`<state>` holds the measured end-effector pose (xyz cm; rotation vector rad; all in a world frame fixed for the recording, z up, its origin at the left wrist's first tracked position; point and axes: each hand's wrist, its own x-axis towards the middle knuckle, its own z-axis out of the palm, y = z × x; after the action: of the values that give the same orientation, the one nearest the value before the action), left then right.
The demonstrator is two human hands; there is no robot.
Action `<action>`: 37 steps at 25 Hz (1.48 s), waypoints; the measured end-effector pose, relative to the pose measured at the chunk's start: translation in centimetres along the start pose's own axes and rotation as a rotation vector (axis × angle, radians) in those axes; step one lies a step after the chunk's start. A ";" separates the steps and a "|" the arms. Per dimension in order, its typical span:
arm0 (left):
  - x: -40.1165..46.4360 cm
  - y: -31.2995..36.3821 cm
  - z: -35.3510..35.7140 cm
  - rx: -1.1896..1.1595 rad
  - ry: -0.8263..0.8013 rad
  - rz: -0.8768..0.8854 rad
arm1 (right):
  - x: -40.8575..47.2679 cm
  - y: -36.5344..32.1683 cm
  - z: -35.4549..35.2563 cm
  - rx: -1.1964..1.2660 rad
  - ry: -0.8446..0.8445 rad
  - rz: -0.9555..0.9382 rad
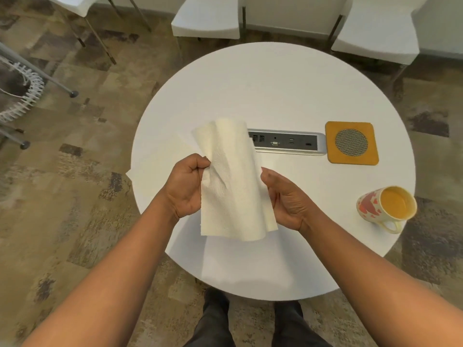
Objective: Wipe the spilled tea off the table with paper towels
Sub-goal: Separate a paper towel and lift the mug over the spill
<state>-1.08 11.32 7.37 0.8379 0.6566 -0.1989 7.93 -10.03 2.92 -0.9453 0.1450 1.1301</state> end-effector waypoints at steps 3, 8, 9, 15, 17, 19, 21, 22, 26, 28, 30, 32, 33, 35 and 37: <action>1.1 -0.9 0.9 0.183 0.086 -0.017 | -1.1 -0.8 -2.2 -0.016 0.141 -0.093; 2.2 -2.4 1.9 0.254 0.072 0.067 | -2.4 -2.3 -5.7 -0.092 0.362 -0.133; 2.4 -2.8 2.2 0.320 0.117 0.117 | -2.7 -2.4 -6.1 -0.107 0.386 -0.140; 2.9 -4.8 5.5 0.676 0.275 0.309 | -3.5 -2.1 -6.4 -0.004 0.388 -0.170; 2.8 -5.8 6.9 0.847 0.232 0.429 | -3.6 -1.6 -5.8 0.048 0.348 -0.179; 3.1 -6.9 7.8 1.106 0.197 0.550 | -3.7 -1.1 -5.3 0.072 0.305 -0.186; 3.3 -7.9 8.8 1.279 0.177 0.570 | -3.8 -0.7 -4.8 0.064 0.272 -0.180; 3.3 -8.4 9.2 1.320 0.175 0.549 | -3.9 -0.5 -4.6 0.056 0.252 -0.175; 3.1 -9.9 10.3 1.440 0.138 0.530 | -4.3 0.1 -4.0 0.006 0.208 -0.156; 3.1 -10.1 10.6 1.471 0.131 0.530 | -4.4 0.2 -3.8 0.001 0.207 -0.150; 3.1 -10.2 10.7 1.482 0.131 0.521 | -4.5 0.2 -3.8 0.020 0.202 -0.147; 3.0 -10.2 10.8 1.476 0.125 0.509 | -4.7 0.2 -3.8 0.043 0.184 -0.145; 2.9 -10.1 10.8 1.475 0.125 0.502 | -4.8 0.2 -3.8 0.044 0.175 -0.146; 2.9 -10.1 10.8 1.476 0.128 0.488 | -4.8 0.2 -3.8 0.041 0.167 -0.147; 2.9 -10.0 11.0 1.485 0.136 0.477 | -4.8 0.3 -3.8 0.046 0.169 -0.150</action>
<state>2.11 -3.23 4.72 2.4157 0.3248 -0.1760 6.80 -15.99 3.00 -0.9940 0.2324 0.9053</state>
